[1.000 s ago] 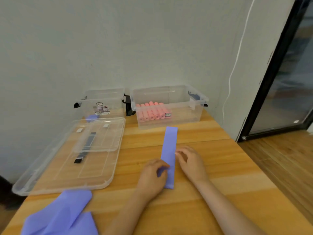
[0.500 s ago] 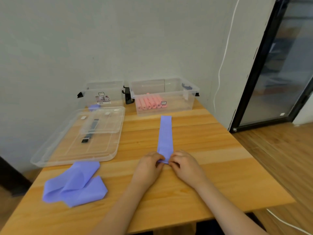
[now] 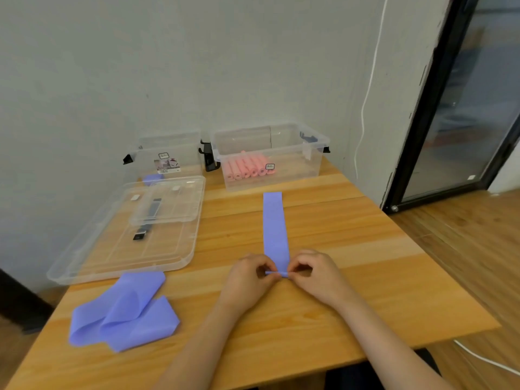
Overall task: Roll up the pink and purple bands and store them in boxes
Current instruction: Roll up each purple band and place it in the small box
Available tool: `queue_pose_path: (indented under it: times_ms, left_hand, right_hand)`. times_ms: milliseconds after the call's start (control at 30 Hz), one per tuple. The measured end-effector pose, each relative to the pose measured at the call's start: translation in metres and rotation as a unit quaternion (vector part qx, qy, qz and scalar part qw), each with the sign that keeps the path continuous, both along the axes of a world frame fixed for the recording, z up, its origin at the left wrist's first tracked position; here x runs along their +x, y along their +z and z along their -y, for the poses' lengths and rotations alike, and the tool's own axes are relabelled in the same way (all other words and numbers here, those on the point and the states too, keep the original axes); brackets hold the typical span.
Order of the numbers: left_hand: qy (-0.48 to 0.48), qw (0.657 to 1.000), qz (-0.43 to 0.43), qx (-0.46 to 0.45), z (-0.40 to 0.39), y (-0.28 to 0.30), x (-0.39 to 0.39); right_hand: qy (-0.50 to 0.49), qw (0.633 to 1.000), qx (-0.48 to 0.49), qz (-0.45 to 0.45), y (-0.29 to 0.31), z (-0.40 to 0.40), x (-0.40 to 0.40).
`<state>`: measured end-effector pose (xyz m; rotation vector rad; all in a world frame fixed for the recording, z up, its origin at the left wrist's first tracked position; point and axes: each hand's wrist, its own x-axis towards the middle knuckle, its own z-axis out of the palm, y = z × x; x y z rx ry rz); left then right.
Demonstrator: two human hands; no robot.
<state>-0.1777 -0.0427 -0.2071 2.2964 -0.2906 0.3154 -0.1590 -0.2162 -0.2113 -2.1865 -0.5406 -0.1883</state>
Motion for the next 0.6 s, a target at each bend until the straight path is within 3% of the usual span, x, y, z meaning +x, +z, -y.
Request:
queue_pose_path:
  times_ms: [267, 467, 600]
  left_hand:
    - [-0.027, 0.999, 0.016, 0.010, -0.0010, 0.0004, -0.0040]
    - [0.026, 1.000, -0.010, 0.001, 0.0038, 0.0009, -0.0033]
    - [0.003, 0.998, 0.045, 0.049, 0.0023, -0.0014, -0.0038]
  right_hand:
    - [-0.011, 0.999, -0.042, -0.003, 0.0027, -0.0012, -0.0038]
    - [-0.037, 0.999, -0.031, -0.009, 0.0044, -0.0032, -0.0043]
    - [-0.021, 0.998, -0.051, 0.019, 0.0018, -0.0027, -0.0053]
